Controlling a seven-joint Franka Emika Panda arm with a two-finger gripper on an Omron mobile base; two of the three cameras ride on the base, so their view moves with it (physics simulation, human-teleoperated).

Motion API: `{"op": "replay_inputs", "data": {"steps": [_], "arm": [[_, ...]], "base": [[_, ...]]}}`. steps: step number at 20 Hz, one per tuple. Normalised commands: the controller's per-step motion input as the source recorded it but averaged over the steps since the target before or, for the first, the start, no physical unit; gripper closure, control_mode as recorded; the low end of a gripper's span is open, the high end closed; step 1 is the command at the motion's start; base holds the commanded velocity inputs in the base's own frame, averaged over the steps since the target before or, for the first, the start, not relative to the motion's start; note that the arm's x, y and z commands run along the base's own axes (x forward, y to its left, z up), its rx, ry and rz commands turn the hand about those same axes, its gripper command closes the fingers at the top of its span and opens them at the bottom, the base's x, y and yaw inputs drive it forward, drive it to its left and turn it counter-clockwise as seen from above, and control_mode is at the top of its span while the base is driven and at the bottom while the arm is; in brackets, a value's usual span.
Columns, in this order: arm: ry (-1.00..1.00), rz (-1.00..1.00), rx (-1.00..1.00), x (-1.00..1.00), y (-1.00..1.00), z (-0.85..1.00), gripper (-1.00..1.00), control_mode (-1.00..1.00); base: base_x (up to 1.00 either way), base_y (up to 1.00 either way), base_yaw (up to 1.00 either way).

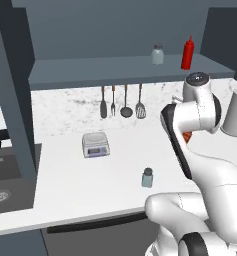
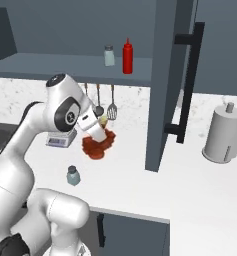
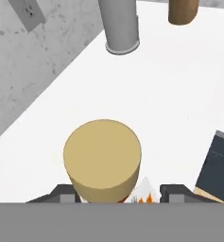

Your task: Put the shaker and condiment bottle from the counter next to their counterparts in the cabinet.

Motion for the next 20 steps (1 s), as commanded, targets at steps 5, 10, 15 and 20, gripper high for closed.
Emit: {"op": "replay_inputs", "data": {"steps": [5,10,15,20], "arm": [[0.00,0.03,0.00,0.00,0.00,1.00,1.00,-1.00],[0.01,0.06,0.00,-0.02,0.06,1.00,1.00,-1.00],[0.00,0.11,-0.03,-0.11,0.17,0.96,1.00,-1.00],[-0.20,0.19,-0.24,-0.11,0.42,0.97,1.00,-1.00]], "base": [[0.00,0.00,0.00],[0.00,0.00,0.00],[0.00,0.00,0.00],[0.00,0.00,0.00]]}}
